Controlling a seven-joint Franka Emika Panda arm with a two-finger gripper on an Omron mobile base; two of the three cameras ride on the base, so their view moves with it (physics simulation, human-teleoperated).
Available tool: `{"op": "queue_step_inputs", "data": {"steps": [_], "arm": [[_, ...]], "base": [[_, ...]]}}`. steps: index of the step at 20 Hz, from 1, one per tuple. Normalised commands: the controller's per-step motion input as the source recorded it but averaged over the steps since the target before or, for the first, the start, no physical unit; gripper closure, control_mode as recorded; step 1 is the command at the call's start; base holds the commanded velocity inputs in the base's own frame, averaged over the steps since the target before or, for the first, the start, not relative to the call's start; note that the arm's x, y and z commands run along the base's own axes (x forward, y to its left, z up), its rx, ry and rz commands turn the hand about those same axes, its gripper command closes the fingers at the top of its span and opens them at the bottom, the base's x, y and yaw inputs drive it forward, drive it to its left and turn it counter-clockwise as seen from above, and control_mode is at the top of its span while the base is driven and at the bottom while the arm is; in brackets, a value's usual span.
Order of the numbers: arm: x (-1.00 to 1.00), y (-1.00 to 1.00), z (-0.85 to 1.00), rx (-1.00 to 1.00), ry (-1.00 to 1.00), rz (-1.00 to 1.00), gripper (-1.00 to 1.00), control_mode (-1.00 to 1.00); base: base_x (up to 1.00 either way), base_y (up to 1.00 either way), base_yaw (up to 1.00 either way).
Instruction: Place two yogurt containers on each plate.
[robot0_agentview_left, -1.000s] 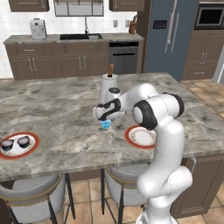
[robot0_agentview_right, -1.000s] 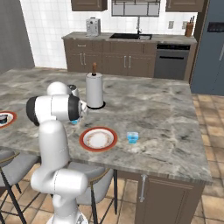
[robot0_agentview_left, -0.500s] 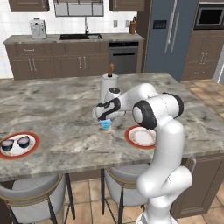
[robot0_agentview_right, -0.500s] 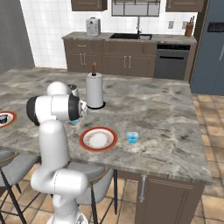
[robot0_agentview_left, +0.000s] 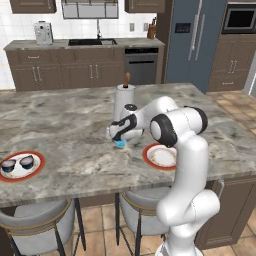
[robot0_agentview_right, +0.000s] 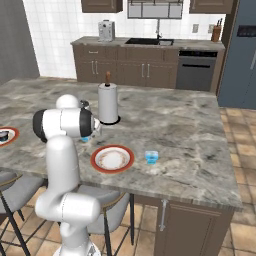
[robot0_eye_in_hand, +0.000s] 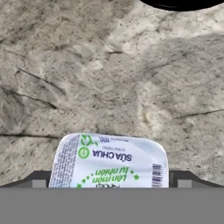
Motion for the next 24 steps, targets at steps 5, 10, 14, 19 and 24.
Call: {"op": "queue_step_inputs", "data": {"steps": [5, 10, 14, 19, 24], "arm": [[0.0, 0.0, -0.14, 0.0, 0.0, 0.0, -1.0, -1.0], [0.0, 0.0, 0.0, 0.0, 0.0, 0.0, -1.0, -1.0], [0.0, 0.0, 0.0, 0.0, 0.0, 0.0, 1.0, -1.0], [0.0, 0.0, 0.0, 0.0, 0.0, 0.0, 1.0, -1.0], [-0.13, -0.08, 0.3, 0.0, 0.0, 0.0, 1.0, -1.0]], "base": [[0.0, 0.0, 0.0], [0.0, 0.0, 0.0], [0.0, 0.0, 0.0], [0.0, 0.0, 0.0], [0.0, 0.0, 0.0]]}}
